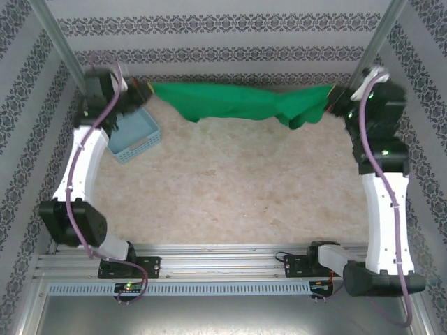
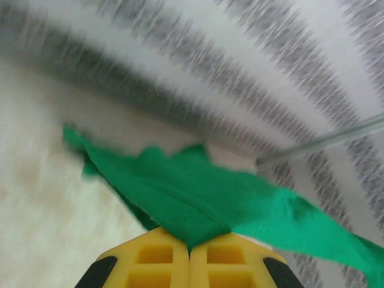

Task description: Fold the inside-out t-shirt

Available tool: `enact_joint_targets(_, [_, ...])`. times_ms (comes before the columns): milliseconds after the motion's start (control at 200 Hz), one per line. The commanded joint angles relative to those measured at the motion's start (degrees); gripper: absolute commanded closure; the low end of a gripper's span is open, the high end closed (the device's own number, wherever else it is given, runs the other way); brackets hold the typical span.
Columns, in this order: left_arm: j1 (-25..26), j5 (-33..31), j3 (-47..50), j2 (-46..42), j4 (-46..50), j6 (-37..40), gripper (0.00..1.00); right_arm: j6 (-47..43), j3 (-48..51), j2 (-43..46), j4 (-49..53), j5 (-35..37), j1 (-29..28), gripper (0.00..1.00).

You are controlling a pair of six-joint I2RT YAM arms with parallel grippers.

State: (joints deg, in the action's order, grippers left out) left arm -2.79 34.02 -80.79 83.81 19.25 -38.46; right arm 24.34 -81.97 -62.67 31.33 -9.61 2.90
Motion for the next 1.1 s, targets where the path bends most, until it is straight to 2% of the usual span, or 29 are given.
enact_joint_targets(0, [2.34,3.14,16.46,-8.23,-14.82,-4.08,1.0,5.45,12.18,6.37,-0.12,-7.49,0.43,1.0])
enact_joint_targets(75, [5.49,2.24,26.0,-12.04,-13.14,-2.44,1.0,6.17,19.72,9.87,3.76,-7.58,0.49,1.0])
enact_joint_targets(160, [8.13,-0.33,34.68,-16.19,-7.97,-0.48,1.0,7.84,27.58,14.03,9.38,-4.44,0.61,1.0])
enact_joint_targets(305, [9.22,-2.05,48.63,-22.7,-5.3,-3.72,1.0,12.5,39.28,21.86,15.86,-0.96,2.0,1.0])
enact_joint_targets(350, [9.59,-2.03,51.68,-23.93,-4.79,-4.15,0.97,14.32,41.75,24.83,17.3,-0.18,2.69,1.0])
enact_joint_targets(500, [13.19,-3.85,56.48,-26.1,-2.63,-6.76,0.95,18.39,42.59,33.1,24.17,4.77,3.97,1.0])
enact_joint_targets(634, [17.09,-7.88,58.12,-29.3,0.7,-8.47,0.91,20.31,41.54,36.69,31.14,9.01,4.05,1.0])
enact_joint_targets(729, [18.03,-11.36,58.95,-34.05,4.88,-9.51,0.86,21.96,41.38,40.56,34.63,11.57,4.05,1.0])
enact_joint_targets(779, [18.13,-13.76,58.84,-37.26,8.53,-10.06,0.79,22.94,40.74,42.47,36.53,13.88,4.05,0.86])
enact_joint_targets(839, [18.1,-17.15,58.18,-41.38,12.41,-10.81,0.66,23.53,39.93,44.15,37.59,16.23,4.05,0.76])
enact_joint_targets(874, [18.14,-19.3,57.26,-43.26,14.49,-11.21,0.58,23.9,39.83,44.83,37.1,16.31,4.05,0.71])
enact_joint_targets(949, [18.14,-24.63,54.12,-47.01,18.49,-11.0,0.42,23.84,39.82,44.34,34.56,15.89,4.05,0.52])
enact_joint_targets(1014, [18.11,-27.83,50.4,-47.33,18.68,-9.45,0.38,23.11,39.11,42.54,31.55,15.79,3.99,0.45])
enact_joint_targets(1094, [18.37,-24.42,46.36,-41.94,13.15,-6.71,0.37,21.0,39.72,39.69,22.8,10.4,3.96,0.43])
